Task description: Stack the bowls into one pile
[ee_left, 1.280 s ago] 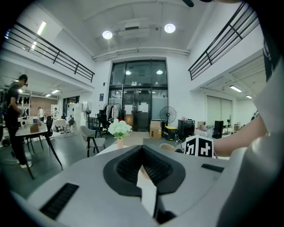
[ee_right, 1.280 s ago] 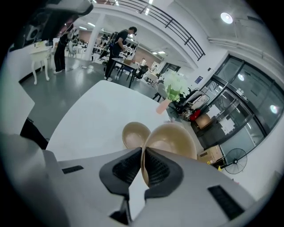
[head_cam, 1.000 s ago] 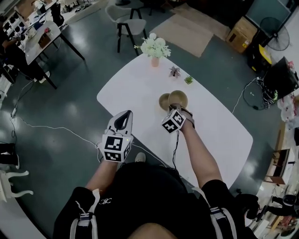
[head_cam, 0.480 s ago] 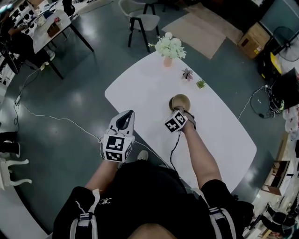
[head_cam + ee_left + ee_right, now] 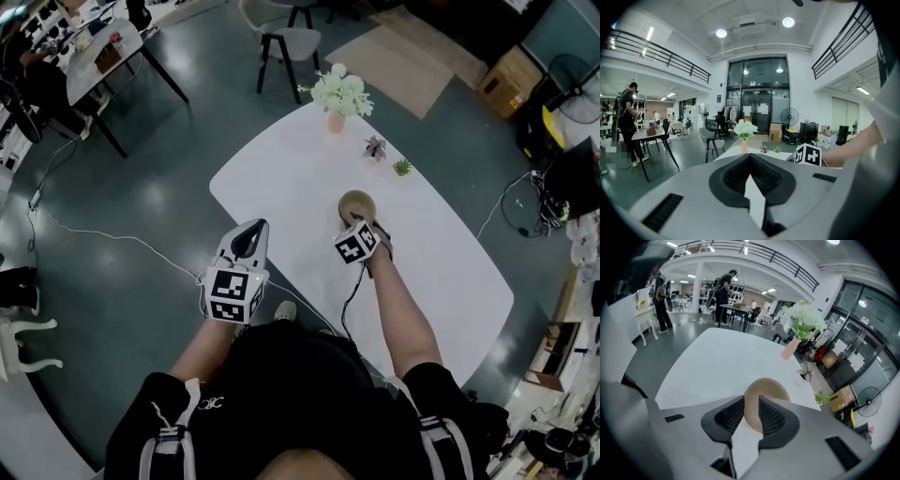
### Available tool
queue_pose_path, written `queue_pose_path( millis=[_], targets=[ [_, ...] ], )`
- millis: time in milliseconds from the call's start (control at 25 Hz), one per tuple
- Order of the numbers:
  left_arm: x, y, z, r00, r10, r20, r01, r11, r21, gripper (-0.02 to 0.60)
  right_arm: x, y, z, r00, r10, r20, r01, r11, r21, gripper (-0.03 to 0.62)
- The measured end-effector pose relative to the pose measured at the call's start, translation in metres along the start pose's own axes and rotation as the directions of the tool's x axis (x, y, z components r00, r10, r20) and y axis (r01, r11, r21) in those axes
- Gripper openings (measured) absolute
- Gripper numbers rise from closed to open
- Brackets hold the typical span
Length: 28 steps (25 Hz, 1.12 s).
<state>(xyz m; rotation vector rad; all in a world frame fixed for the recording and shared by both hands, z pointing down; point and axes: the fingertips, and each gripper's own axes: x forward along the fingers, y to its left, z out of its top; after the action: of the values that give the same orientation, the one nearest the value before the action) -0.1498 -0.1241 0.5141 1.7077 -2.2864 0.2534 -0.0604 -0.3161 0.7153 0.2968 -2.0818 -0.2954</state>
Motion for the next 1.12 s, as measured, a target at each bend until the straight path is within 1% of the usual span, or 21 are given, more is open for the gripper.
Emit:
queue_pose_path(
  millis=[80,120,200,320,440,560,720,800,880,920,960,1120],
  targets=[
    [-0.002,-0.007,0.003,1.0,-0.011,0.008,0.011,1.0,0.005,0.012,-0.021,-0.003,0.01,0.996,0.001,0.086,-0.01,0.994,0.108,0.109],
    [-0.002,-0.012,0.005,1.0,-0.019,0.012,0.019,1.0,0.007,0.012,-0.034,-0.007,0.017,0.99,-0.008,0.144,-0.017,0.984,0.177,0.107],
    [-0.001,-0.022,0.01,0.999,-0.038,0.021,0.038,0.999,0.014,0.012,-0.066,-0.02,0.03,0.962,-0.062,0.266,-0.02,0.955,0.295,0.1],
    [-0.001,-0.044,0.019,0.997,-0.074,0.037,0.073,0.997,0.028,0.012,-0.122,-0.045,0.038,0.893,-0.194,0.406,0.015,0.915,0.403,0.084],
    [-0.004,-0.072,0.028,0.992,-0.114,0.052,0.112,0.993,0.043,0.012,-0.182,-0.067,0.029,0.812,-0.342,0.473,0.077,0.866,0.495,0.049],
    [-0.009,-0.105,0.041,0.983,-0.166,0.072,0.162,0.985,0.062,0.012,-0.246,-0.087,0.009,0.725,-0.481,0.492,0.147,0.807,0.572,0.012],
    [-0.008,-0.153,0.062,0.965,-0.242,0.106,0.233,0.968,0.09,0.012,-0.328,-0.106,-0.027,0.607,-0.629,0.485,0.237,0.727,0.645,0.012],
    [-0.007,-0.177,0.068,0.954,-0.278,0.113,0.267,0.958,0.105,0.012,-0.362,-0.111,-0.05,0.556,-0.687,0.468,0.265,0.68,0.683,0.012],
    [-0.007,-0.201,0.073,0.942,-0.316,0.115,0.302,0.945,0.123,0.012,-0.39,-0.113,-0.075,0.511,-0.74,0.438,0.286,0.627,0.725,0.011],
    [-0.007,-0.213,0.074,0.936,-0.334,0.113,0.319,0.938,0.132,0.012,-0.4,-0.114,-0.088,0.495,-0.76,0.421,0.295,0.603,0.741,0.011],
    [-0.007,-0.223,0.075,0.93,-0.351,0.11,0.335,0.932,0.14,0.012,-0.408,-0.113,-0.1,0.486,-0.774,0.405,0.302,0.584,0.753,0.011],
    [-0.006,-0.26,0.076,0.907,-0.408,0.106,0.388,0.906,0.171,0.012,-0.422,-0.111,-0.138,0.482,-0.801,0.355,0.323,0.54,0.778,0.011]
  ],
)
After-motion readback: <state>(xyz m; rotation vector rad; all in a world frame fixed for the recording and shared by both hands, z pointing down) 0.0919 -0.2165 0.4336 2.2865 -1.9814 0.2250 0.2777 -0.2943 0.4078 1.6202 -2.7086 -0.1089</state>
